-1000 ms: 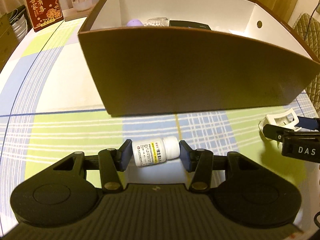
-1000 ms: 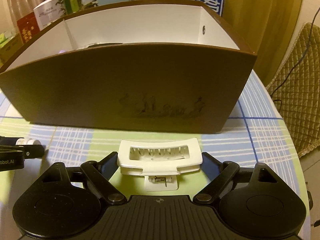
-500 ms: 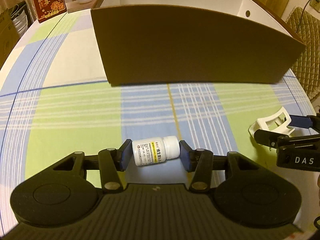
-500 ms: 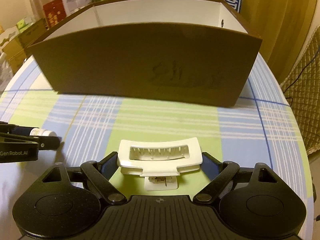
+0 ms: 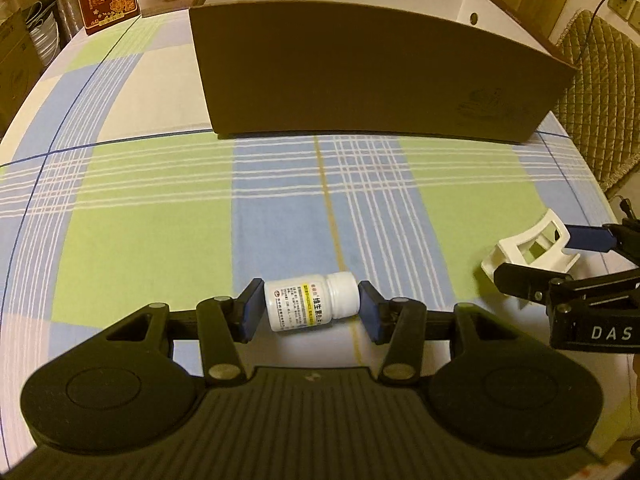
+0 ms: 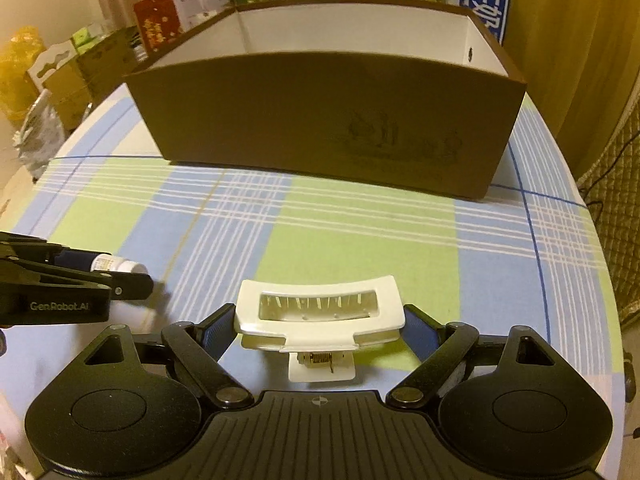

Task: Organize objects
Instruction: 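Carry the pill bottle and clip holder over the brown box with both tools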

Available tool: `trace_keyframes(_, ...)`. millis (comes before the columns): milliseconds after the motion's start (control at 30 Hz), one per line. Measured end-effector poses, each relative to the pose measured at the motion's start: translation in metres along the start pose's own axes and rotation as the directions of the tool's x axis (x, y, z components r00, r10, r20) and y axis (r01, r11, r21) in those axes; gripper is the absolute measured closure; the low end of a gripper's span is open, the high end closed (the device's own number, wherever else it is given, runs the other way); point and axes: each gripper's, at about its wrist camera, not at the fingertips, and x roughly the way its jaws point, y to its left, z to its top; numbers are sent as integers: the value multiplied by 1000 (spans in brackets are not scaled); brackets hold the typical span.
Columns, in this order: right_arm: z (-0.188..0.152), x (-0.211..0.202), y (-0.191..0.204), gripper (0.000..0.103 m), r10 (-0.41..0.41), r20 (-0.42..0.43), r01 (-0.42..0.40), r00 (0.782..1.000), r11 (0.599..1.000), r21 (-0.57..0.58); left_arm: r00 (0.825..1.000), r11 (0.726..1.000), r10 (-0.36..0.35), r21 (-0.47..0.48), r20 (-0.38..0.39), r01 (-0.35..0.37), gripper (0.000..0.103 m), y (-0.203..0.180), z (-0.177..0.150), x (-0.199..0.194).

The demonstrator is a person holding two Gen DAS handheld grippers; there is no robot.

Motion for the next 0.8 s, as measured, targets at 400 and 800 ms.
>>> trace_keyframes(400, 13, -44, -2, 19, 56, 65, -54, 996, 998, -32, 998, 999, -41, 31, 54, 40, 58, -22, 9, -44)
trace_keyframes(800, 45, -70, -5, 19, 74, 123, -72, 990, 997, -23, 988, 996, -76, 57, 132, 69, 58, -29, 41, -78)
